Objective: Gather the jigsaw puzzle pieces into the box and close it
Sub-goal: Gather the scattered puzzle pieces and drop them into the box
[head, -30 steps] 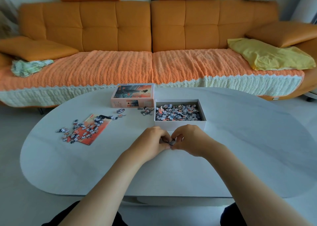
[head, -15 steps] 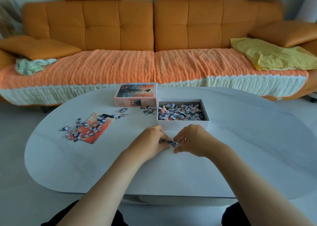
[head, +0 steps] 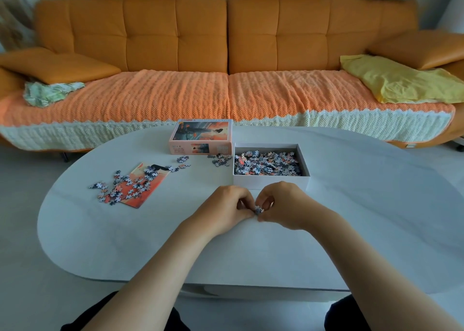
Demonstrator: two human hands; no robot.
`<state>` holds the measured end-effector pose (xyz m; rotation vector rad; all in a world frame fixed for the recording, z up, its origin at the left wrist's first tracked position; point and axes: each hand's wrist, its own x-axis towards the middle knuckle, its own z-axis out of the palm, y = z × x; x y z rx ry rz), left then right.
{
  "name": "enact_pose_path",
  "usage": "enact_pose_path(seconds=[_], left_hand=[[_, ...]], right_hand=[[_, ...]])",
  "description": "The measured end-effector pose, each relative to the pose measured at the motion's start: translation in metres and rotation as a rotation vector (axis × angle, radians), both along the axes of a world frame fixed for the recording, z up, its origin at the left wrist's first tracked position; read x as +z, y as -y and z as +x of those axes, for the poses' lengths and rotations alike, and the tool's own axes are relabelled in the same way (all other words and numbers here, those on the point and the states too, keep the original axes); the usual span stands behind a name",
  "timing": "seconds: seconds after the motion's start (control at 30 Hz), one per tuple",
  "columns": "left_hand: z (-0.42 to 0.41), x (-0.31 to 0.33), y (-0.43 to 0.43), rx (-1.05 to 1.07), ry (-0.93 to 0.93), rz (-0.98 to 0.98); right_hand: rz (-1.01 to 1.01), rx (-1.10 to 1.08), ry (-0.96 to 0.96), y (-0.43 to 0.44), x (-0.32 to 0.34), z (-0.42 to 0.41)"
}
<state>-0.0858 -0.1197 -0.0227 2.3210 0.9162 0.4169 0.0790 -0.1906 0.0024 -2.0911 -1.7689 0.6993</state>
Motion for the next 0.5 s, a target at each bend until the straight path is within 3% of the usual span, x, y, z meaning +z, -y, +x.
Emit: enact_pose_path(seconds=[0.33, 0.5], left_hand=[[0.008, 0.0, -0.004, 0.04, 0.143, -0.108], [0.021, 0.017, -0.014, 0.086, 0.299, -0.096]], right_hand=[[-0.032, -0.08, -0.21, -0.006, 0.003, 0.009], [0.174, -0.144, -0.324, -0.01, 0.024, 0.02]])
